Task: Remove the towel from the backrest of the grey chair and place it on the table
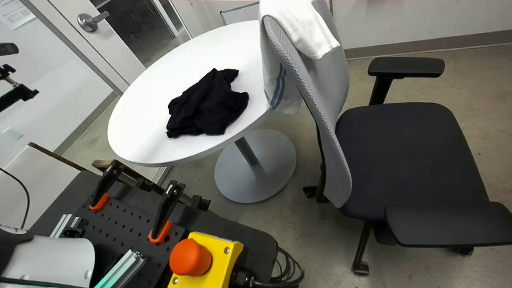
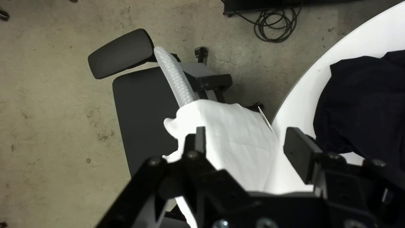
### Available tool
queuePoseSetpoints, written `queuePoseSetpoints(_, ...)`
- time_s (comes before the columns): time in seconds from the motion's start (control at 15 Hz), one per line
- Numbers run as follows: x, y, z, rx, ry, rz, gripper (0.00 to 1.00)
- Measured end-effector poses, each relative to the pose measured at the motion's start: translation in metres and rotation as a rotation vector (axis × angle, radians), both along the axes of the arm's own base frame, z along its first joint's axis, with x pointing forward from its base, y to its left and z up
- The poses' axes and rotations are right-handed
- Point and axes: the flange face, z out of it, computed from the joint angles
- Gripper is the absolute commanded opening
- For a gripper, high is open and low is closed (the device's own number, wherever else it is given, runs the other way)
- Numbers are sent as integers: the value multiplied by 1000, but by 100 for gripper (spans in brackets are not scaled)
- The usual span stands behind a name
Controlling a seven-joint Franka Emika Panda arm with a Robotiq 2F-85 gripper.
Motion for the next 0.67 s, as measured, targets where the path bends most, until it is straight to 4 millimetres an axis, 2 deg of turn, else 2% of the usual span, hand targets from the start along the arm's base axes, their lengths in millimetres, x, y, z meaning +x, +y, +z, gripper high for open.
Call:
queuePoseSetpoints(0.07,-1,-1,-3,-7,0,5,100)
queuePoseSetpoints(0.33,-4,-5,-20,-44,22,31,100)
queuePoseSetpoints(0.67,-2,-15,-48,-99,37,43,93)
